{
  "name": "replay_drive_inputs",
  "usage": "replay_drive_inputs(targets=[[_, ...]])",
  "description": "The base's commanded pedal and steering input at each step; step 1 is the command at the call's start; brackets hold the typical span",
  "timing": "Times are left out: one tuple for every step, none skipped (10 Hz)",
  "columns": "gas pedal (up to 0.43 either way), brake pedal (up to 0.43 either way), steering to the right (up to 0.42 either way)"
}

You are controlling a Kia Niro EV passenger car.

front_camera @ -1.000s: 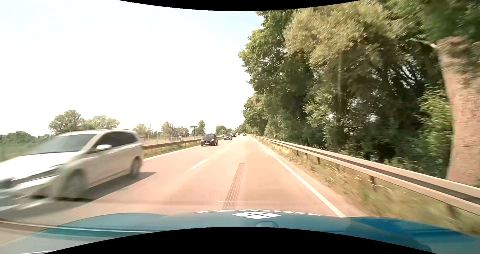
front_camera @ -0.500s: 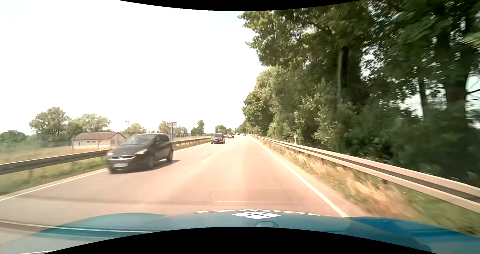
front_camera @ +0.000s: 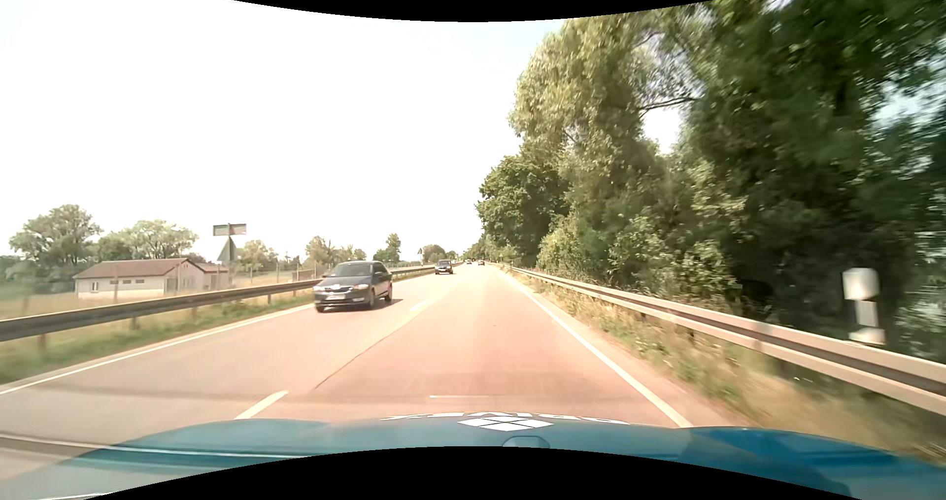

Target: Follow the waypoints while adhering to traffic rules and regulations

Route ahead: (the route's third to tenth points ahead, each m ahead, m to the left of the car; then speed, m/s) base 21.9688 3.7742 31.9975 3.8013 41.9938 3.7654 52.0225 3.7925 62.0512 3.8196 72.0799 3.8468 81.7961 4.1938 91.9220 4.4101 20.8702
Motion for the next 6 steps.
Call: replay_drive_inputs(targets=[[0.177,0.000,-0.001],[0.177,0.000,-0.001],[0.177,0.000,-0.001],[0.177,0.000,-0.002],[0.177,0.000,-0.002],[0.177,0.000,-0.002]])
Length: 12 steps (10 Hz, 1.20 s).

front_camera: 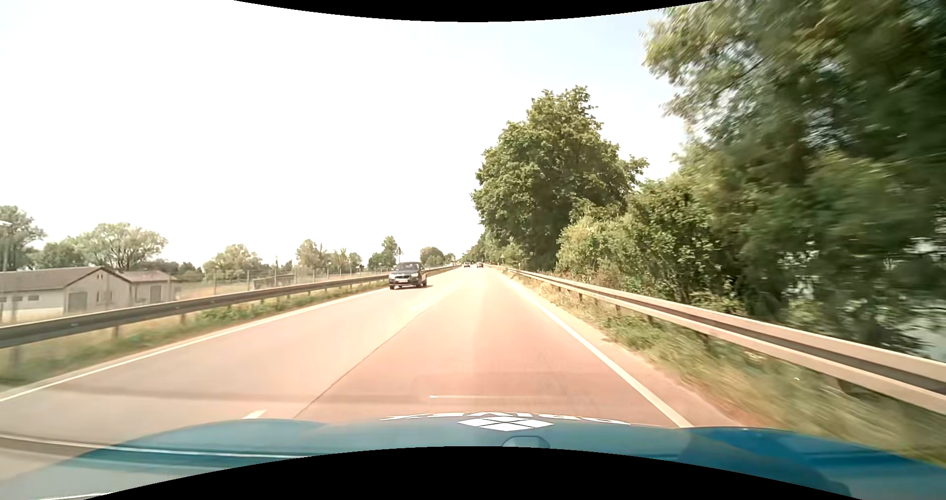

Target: Follow the waypoints while adhering to traffic rules and regulations

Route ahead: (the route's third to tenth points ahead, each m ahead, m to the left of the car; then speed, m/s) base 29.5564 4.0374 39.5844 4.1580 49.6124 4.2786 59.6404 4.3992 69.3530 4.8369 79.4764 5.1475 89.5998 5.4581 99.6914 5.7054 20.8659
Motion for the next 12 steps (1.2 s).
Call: replay_drive_inputs(targets=[[0.177,0.000,-0.002],[0.169,0.000,-0.002],[0.169,0.000,-0.002],[0.169,0.000,-0.002],[0.169,0.000,-0.002],[0.169,0.000,-0.003],[0.169,0.000,-0.003],[0.169,0.000,-0.004],[0.169,0.000,-0.004],[0.169,0.000,-0.004],[0.169,0.000,-0.003],[0.169,0.000,-0.003]])
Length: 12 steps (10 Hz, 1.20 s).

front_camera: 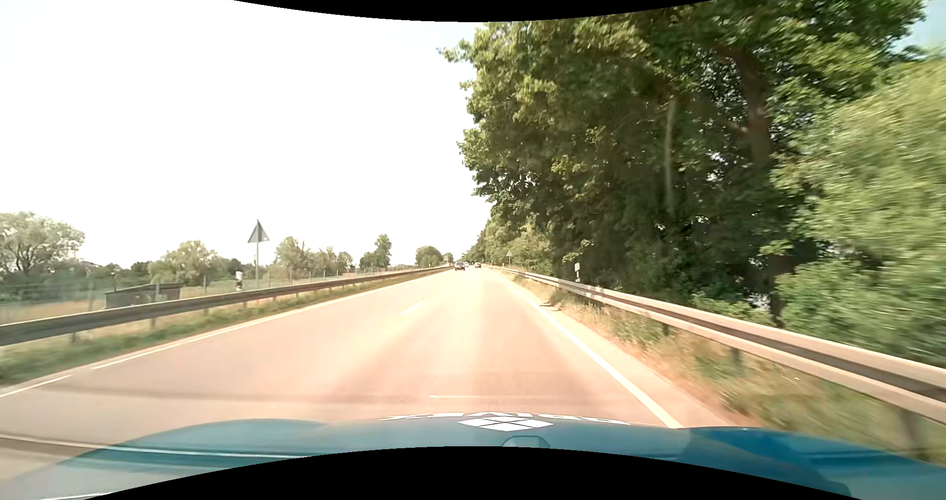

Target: Follow the waypoints while adhering to traffic rules and regulations

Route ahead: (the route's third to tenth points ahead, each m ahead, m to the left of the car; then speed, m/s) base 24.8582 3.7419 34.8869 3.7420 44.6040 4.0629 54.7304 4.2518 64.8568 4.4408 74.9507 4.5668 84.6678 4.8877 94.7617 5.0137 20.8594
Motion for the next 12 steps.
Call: replay_drive_inputs(targets=[[0.169,0.000,-0.003],[0.169,0.000,-0.003],[0.169,0.000,-0.003],[0.169,0.000,-0.003],[0.169,0.000,-0.003],[0.169,0.000,-0.004],[0.169,0.000,-0.004],[0.169,0.000,-0.003],[0.169,0.000,-0.003],[0.169,0.000,-0.003],[0.169,0.000,-0.003],[0.169,0.000,-0.003]])
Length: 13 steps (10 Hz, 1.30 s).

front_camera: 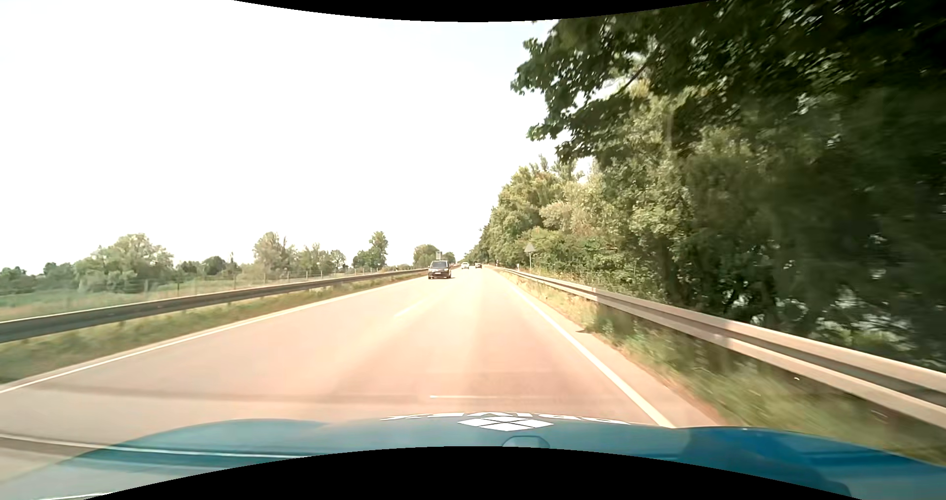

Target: Follow the waypoints while adhering to traffic rules and regulations

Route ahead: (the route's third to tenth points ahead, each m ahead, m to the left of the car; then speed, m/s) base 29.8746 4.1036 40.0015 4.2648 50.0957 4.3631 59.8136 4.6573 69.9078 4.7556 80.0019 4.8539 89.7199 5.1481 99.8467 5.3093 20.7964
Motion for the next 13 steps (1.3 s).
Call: replay_drive_inputs(targets=[[0.169,0.000,-0.003],[0.169,0.000,-0.003],[0.169,0.000,-0.003],[0.169,0.000,-0.003],[0.169,0.000,-0.002],[0.169,0.000,-0.002],[0.169,0.000,-0.002],[0.169,0.000,-0.002],[0.169,0.000,-0.002],[0.169,0.000,-0.002],[0.169,0.000,-0.002],[0.169,0.000,-0.002],[0.169,0.000,-0.002]])
